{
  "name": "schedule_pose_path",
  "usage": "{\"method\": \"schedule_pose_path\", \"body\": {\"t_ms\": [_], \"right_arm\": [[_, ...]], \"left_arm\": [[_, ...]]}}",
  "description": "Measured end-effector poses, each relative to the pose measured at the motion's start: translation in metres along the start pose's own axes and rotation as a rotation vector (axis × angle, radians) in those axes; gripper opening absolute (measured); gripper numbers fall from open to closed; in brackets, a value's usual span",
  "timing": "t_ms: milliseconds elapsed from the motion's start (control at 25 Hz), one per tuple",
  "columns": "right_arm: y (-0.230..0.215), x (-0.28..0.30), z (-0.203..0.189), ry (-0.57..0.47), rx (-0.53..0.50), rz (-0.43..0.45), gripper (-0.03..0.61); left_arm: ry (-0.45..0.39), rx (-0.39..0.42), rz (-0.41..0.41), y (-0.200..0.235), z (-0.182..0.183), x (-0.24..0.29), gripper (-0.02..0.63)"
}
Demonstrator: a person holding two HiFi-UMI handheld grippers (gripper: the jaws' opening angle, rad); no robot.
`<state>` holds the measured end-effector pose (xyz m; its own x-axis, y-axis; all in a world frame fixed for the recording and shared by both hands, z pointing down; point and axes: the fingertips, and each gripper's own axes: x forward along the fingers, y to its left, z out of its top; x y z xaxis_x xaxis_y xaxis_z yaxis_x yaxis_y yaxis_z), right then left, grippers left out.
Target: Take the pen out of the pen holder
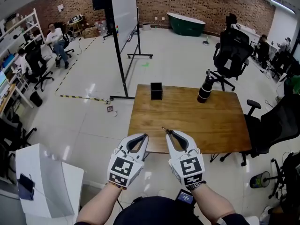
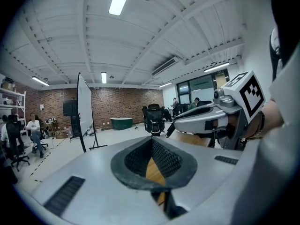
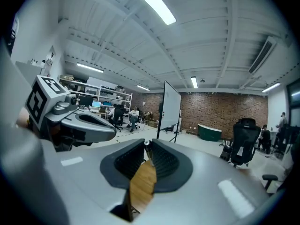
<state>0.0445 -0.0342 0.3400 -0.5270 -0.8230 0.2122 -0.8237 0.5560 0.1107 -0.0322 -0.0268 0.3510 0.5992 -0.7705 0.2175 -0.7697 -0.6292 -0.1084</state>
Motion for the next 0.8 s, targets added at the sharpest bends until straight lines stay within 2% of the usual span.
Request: {"method": "schedule_pose_path", "body": {"t_ms": [800], "right_arm": [[0.013, -0.024, 0.007, -0.023, -0.008, 0.001, 0.049]], "left_arm": [[-0.042, -0.015, -0.009, -0.019, 0.012, -0.005, 0.005]]}}
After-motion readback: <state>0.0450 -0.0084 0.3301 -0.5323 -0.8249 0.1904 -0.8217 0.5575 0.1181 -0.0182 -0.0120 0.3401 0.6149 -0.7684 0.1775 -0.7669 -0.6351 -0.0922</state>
